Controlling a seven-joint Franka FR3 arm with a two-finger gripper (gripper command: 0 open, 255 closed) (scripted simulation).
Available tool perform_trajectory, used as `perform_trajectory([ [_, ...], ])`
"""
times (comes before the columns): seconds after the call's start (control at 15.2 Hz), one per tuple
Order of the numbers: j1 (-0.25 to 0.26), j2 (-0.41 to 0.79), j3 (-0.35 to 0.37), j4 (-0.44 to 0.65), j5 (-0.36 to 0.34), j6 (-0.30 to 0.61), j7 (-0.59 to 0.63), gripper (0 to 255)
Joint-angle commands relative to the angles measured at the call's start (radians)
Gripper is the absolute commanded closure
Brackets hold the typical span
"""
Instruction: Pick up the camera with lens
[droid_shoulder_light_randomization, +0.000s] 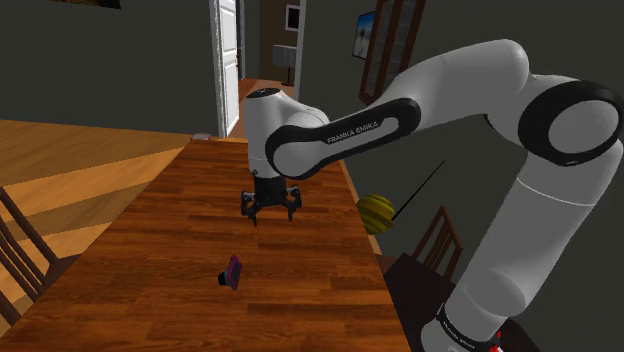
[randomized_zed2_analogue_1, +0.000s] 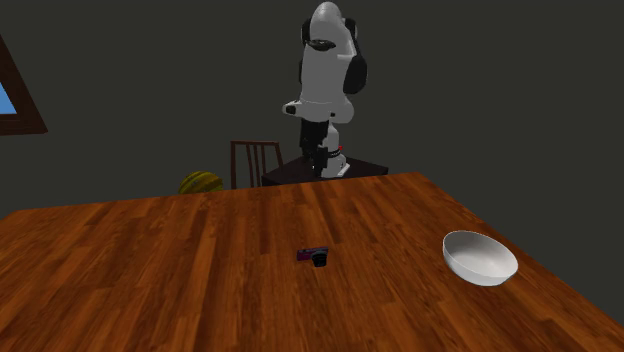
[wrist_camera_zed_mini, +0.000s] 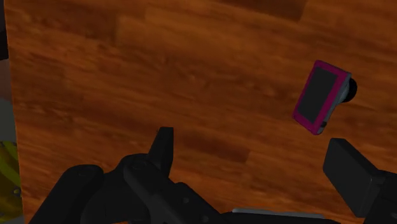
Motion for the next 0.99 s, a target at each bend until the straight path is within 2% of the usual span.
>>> perform_trajectory([
  [0.0, 0.019, 0.103, 0.011, 0.058, -0.062, -0.005, 0.091, 0],
  [0.46, 0.149, 0.445, -0.035, 0.325, -0.215, -0.082, 0.312, 0],
  [0.92, 0.295, 0.781, -0.116, 0.688, -0.273, -0.206, 0.424, 0],
])
